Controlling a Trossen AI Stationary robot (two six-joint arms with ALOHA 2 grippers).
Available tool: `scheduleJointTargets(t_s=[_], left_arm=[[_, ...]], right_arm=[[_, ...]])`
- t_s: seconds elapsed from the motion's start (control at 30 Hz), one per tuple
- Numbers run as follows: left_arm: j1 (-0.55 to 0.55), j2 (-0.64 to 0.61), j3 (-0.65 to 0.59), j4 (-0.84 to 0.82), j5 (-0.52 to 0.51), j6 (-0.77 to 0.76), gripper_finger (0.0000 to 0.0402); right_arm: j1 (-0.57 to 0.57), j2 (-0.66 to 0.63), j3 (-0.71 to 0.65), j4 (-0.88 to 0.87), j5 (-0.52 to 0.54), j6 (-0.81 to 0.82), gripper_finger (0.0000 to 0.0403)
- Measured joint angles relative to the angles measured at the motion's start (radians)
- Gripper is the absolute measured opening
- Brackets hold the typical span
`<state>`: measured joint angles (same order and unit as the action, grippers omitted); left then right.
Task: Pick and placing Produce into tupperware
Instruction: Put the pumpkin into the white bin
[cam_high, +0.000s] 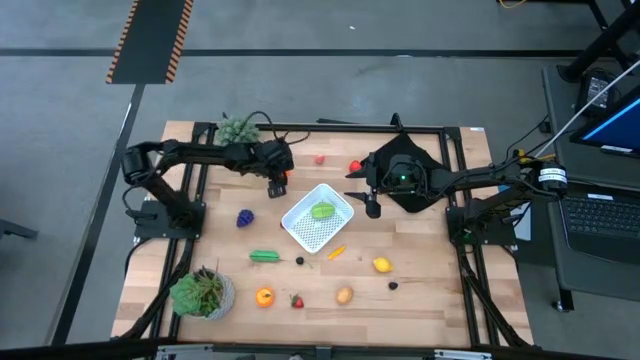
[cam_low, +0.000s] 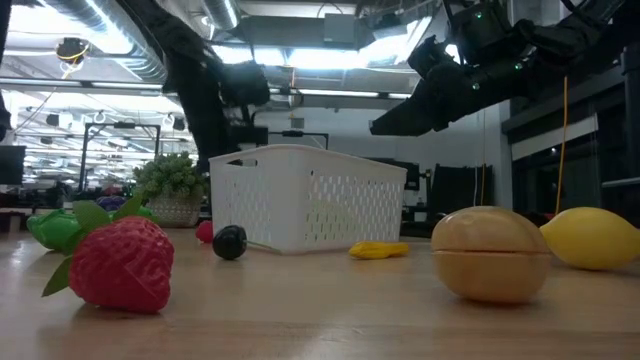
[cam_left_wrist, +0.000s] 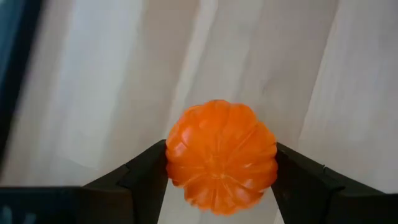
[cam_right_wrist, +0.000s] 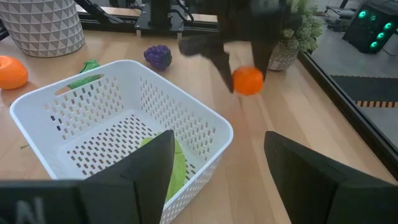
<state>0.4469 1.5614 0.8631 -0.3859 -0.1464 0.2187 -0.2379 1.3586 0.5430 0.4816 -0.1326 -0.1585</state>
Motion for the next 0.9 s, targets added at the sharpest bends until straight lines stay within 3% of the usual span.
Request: scheduleJointTargets(t_s=[0.27, 0.67, 0.9], left_arm=[[-0.016, -0.183, 0.001, -0.018, 0.135, -0.024, 0.0236], [-0.183, -0.352, 0.000, 0.007, 0.139, -0.027, 0.0234], [-0.266, -0.391, -0.098, 0.223, 0.164, -0.027, 0.0234]], right_arm=[[0.000, 0.000, -0.001, 0.027, 0.000, -0.004, 0.0250], [0.000, 0.000, -0.001, 0.091, -0.001, -0.003, 0.0250], [0.022, 0.000, -0.001, 0.103, -0.045, -0.004, 0.0250]])
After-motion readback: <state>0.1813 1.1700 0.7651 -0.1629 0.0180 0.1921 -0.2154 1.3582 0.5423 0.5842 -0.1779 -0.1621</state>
